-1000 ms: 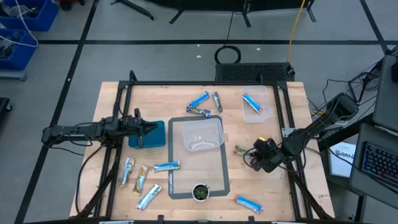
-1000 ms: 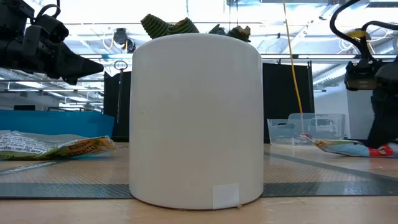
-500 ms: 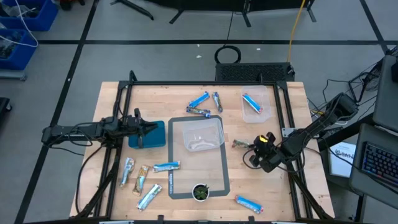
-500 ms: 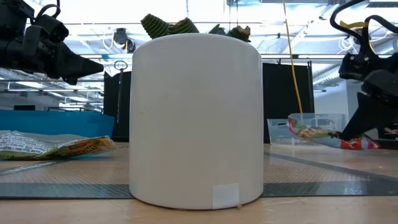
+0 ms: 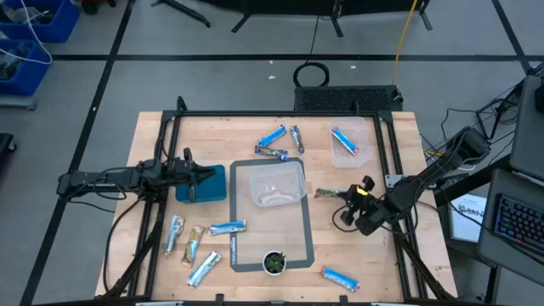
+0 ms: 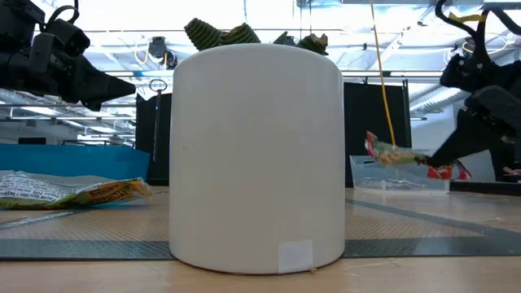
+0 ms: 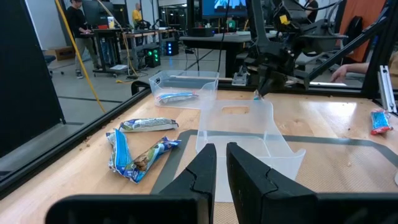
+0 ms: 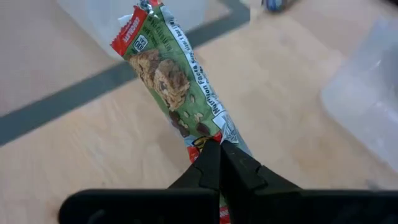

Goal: Pick and place Granola Bars by type
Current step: Put the red granola bar into the right transparent bin

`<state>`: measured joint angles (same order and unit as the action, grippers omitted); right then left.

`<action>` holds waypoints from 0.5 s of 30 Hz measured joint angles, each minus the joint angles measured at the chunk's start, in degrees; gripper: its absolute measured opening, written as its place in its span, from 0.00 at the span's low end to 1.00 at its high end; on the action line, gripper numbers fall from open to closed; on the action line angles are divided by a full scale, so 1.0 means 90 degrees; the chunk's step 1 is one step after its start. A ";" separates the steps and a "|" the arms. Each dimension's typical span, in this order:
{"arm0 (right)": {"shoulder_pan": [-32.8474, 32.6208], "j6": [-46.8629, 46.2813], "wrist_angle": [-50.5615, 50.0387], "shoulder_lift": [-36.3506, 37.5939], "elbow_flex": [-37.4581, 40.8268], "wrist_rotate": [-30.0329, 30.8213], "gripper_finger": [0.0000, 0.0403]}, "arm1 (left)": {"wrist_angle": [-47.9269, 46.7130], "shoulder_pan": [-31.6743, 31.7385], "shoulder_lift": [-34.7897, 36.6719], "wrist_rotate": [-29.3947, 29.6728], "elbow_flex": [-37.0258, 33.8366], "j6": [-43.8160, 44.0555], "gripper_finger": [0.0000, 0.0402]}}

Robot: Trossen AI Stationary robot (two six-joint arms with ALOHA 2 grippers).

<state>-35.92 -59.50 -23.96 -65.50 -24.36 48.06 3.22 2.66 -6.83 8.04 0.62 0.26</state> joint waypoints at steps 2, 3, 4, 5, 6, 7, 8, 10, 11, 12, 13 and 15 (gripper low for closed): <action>0.0001 0.0164 -0.0001 0.0134 0.0000 0.0009 0.00 | -0.0002 0.0000 0.0000 0.0000 0.0000 0.0001 0.10; 0.0002 0.0253 0.0016 0.0214 0.0000 0.0017 0.00 | -0.0002 -0.0002 0.0000 -0.0001 0.0000 0.0001 0.10; 0.0006 0.0347 0.0032 0.0302 0.0000 0.0021 0.00 | -0.0002 0.0000 0.0000 0.0001 0.0000 0.0001 0.10; 0.0025 0.0449 0.0044 0.0397 0.0000 0.0018 0.00 | 0.0000 -0.0002 0.0000 -0.0001 0.0000 -0.0001 0.10; 0.0051 0.0551 0.0072 0.0496 0.0000 0.0016 0.00 | -0.0001 -0.0001 0.0000 -0.0001 0.0000 0.0001 0.10; 0.0081 0.0661 0.0117 0.0604 0.0000 0.0018 0.00 | -0.0002 0.0000 0.0000 0.0001 0.0000 0.0000 0.10; 0.0124 0.0815 0.0167 0.0701 0.0000 0.0018 0.00 | -0.0002 -0.0001 0.0000 -0.0001 0.0000 -0.0001 0.10; 0.0229 0.1180 0.0293 0.0896 0.0000 0.0009 0.00 | 0.0001 0.0000 0.0000 0.0001 0.0000 0.0001 0.10; 0.0290 0.1361 0.0352 0.1004 0.0000 -0.0001 0.00 | -0.0001 -0.0001 0.0000 0.0001 0.0000 -0.0001 0.10; 0.0348 0.1539 0.0409 0.1105 -0.0002 0.0001 0.00 | -0.0002 0.0000 0.0000 -0.0001 0.0000 0.0001 0.10; 0.0414 0.1714 0.0449 0.1196 -0.0002 0.0000 0.00 | 0.0000 0.0000 0.0000 -0.0001 0.0000 0.0001 0.10; 0.0542 0.2032 0.0472 0.1386 -0.0002 -0.0016 0.00 | 0.0000 0.0000 0.0000 0.0000 0.0000 -0.0001 0.10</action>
<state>-31.04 -41.21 -19.71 -53.02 -24.38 47.92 3.22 2.66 -6.83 8.05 0.62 0.25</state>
